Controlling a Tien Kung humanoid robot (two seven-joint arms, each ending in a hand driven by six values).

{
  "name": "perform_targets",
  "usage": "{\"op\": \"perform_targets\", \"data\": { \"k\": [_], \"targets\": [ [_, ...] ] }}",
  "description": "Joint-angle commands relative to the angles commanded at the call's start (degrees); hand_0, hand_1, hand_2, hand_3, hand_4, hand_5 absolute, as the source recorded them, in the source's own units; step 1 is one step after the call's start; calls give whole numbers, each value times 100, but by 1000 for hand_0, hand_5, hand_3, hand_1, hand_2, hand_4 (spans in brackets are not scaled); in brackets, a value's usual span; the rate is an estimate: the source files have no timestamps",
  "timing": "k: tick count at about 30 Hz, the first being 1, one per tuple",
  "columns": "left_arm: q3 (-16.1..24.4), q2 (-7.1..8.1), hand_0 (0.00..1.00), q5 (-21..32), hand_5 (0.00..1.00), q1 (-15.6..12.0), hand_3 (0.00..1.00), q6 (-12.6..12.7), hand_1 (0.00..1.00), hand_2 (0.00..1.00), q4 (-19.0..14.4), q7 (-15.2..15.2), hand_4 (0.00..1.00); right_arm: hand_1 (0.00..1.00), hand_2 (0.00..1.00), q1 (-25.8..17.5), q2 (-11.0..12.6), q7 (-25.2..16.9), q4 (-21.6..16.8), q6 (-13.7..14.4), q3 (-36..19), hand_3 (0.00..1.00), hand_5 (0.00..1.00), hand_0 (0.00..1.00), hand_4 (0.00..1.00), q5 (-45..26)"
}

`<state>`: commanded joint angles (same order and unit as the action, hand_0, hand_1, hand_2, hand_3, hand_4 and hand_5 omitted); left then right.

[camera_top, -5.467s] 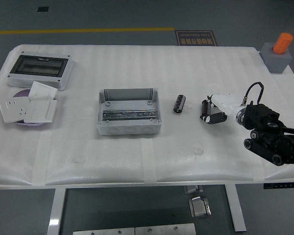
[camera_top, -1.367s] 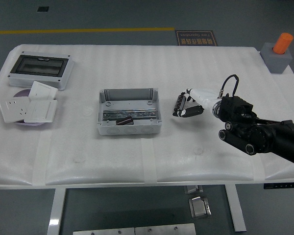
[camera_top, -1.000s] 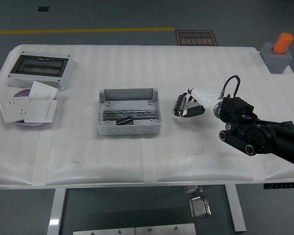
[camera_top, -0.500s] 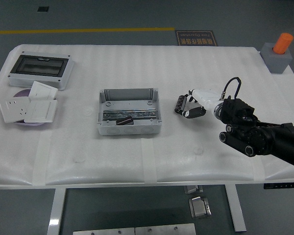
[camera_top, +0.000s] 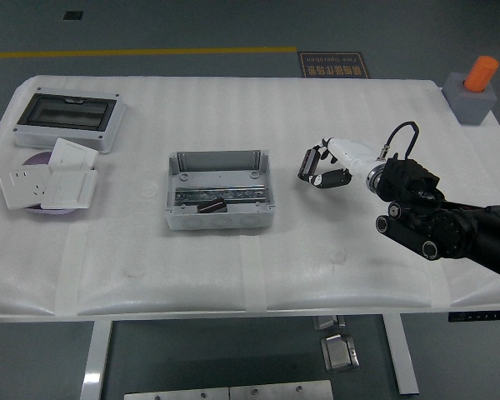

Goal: Pick up the battery,place it into the box

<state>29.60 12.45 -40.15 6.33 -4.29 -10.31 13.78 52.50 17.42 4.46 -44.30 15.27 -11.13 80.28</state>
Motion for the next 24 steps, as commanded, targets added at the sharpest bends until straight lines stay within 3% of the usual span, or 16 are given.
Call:
{"op": "perform_targets", "data": {
  "k": [8,12,17,22,23,24],
  "targets": [
    [99,16,458,-67,309,-39,512,2,582,402,0,35,452,650,669,-241,120,67,-874,107,-925,759,486,796,749,450],
    [81,12,459,-37,309,-45,512,-2,583,402,0,38,452,649,668,-456,17,90,-1435,135,-1305,757,488,795,748,599],
    [106,0,459,-63,310,-37,512,1,581,401,0,43,451,647,667,-632,-158,208,-2003,62,-1338,757,490,791,748,769],
    [207,7,459,-160,310,-52,512,-2,581,401,0,67,451,647,667,-739,-344,279,-2125,-40,-1245,757,490,791,748,908],
    [225,8,459,-177,309,-56,512,-3,581,400,0,72,451,671,693,-754,-369,273,-2104,-42,-1236,829,516,806,768,914],
    [233,10,459,-185,309,-60,512,-3,581,400,0,74,451,671,693,-765,-387,263,-2082,-37,-1229,829,516,806,768,915]
  ]
}}
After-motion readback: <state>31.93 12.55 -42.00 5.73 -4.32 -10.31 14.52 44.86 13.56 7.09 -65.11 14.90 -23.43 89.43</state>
